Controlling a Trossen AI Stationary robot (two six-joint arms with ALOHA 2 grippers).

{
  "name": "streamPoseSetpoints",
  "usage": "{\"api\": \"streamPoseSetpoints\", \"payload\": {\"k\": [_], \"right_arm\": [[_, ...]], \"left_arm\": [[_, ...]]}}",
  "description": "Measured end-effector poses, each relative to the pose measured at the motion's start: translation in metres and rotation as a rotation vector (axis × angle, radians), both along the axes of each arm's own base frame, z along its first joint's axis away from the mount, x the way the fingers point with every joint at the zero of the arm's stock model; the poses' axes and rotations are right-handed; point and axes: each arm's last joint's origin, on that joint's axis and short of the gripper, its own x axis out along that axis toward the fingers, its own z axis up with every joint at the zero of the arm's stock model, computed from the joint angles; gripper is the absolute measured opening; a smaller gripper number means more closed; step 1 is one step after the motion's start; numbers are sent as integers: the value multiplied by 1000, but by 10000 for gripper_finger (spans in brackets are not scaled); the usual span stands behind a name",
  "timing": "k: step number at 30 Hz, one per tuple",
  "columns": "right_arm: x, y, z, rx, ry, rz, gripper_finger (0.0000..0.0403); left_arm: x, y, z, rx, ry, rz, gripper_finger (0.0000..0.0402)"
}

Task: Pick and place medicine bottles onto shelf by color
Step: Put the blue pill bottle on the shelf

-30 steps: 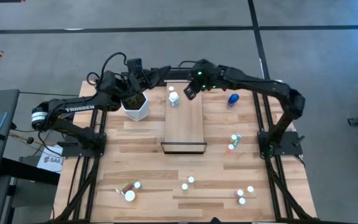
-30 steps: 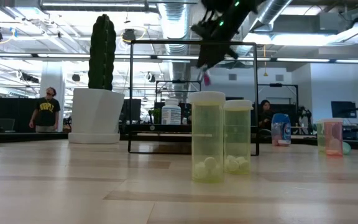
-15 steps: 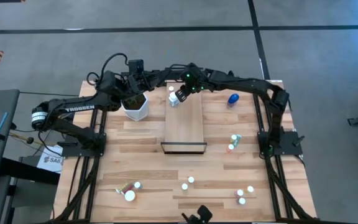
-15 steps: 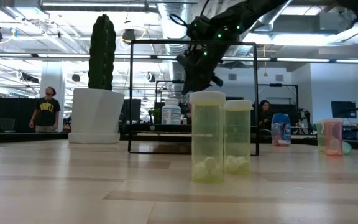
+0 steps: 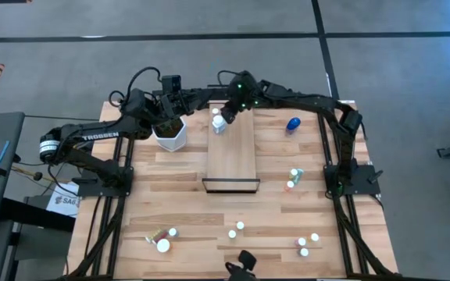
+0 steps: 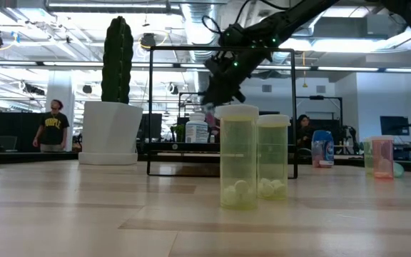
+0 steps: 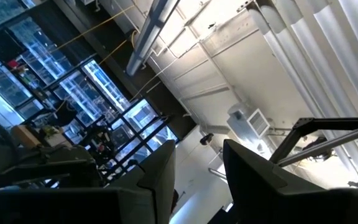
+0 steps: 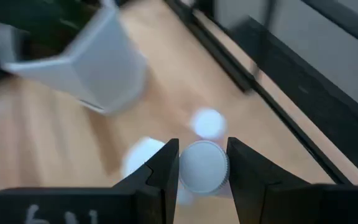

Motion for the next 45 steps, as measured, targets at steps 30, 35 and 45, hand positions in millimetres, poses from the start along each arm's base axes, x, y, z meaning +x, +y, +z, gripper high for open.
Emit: {"api": "streamPoseSetpoints", "payload": {"k": [30,35,45], "right_arm": [[-17,-22,3,44,-97,243,131],[-27,-7,13,50,-23,297,131],[-91,31,97,-68,-88,324,131]], "left_arm": [[0,1,0,9,0,14,120],[0,1,0,6,0,11,120],[0,1,0,27,2,21,120]]}}
